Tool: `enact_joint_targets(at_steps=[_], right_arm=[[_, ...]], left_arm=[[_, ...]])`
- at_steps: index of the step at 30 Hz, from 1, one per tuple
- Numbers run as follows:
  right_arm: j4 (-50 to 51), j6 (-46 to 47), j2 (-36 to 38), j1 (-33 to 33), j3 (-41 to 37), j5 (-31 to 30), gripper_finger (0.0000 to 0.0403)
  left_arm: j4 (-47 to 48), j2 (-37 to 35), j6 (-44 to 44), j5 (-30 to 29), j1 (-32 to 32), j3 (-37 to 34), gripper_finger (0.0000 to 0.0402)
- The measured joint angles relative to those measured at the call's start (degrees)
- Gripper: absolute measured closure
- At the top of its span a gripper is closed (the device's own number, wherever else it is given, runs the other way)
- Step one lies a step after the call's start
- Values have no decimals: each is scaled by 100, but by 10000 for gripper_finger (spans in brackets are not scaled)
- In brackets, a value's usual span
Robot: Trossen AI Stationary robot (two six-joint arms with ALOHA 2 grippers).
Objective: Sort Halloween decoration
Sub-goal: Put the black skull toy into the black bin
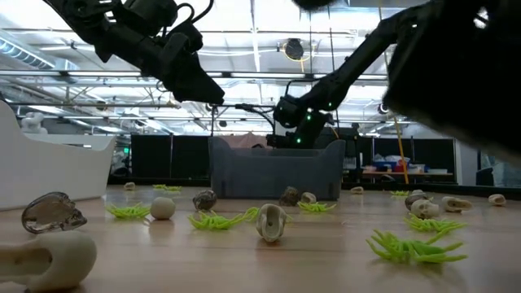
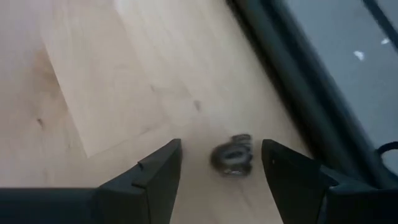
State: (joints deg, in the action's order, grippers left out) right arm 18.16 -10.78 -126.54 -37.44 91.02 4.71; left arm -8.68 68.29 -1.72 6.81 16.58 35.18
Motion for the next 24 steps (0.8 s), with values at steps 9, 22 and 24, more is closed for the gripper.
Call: enact_joint_targets(at_steps=[9, 22, 24], right_arm=[[30, -52, -59, -1, 11, 1, 223], [34, -259, -70, 1, 4, -13, 360], [40, -261, -70, 1, 4, -18, 358]], left_arm=[[-11, 0, -7, -30, -13, 2, 187], [-26, 0, -11, -256, -13, 2, 187], [-19, 0, -11, -256, -13, 2, 187]])
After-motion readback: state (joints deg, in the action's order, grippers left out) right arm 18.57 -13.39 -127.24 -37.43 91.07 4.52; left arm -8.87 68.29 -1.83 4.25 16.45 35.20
